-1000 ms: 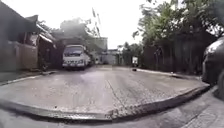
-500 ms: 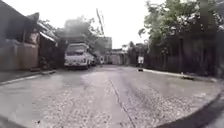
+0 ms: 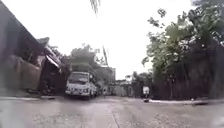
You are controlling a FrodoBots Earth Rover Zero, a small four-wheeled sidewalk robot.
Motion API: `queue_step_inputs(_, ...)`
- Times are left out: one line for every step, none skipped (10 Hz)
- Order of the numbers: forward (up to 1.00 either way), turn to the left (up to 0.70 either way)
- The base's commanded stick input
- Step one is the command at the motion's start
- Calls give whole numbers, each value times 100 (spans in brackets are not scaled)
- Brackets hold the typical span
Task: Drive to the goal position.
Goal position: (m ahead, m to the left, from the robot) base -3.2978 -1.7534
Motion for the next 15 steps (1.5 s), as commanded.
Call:
queue_step_inputs(100, 0)
queue_step_inputs(100, 0)
queue_step_inputs(100, 0)
queue_step_inputs(100, 0)
queue_step_inputs(100, 0)
queue_step_inputs(100, 0)
queue_step_inputs(100, 0)
queue_step_inputs(100, 0)
queue_step_inputs(100, 0)
queue_step_inputs(100, -27)
queue_step_inputs(100, -27)
queue_step_inputs(100, -27)
queue_step_inputs(100, -27)
queue_step_inputs(100, -27)
queue_step_inputs(100, -27)
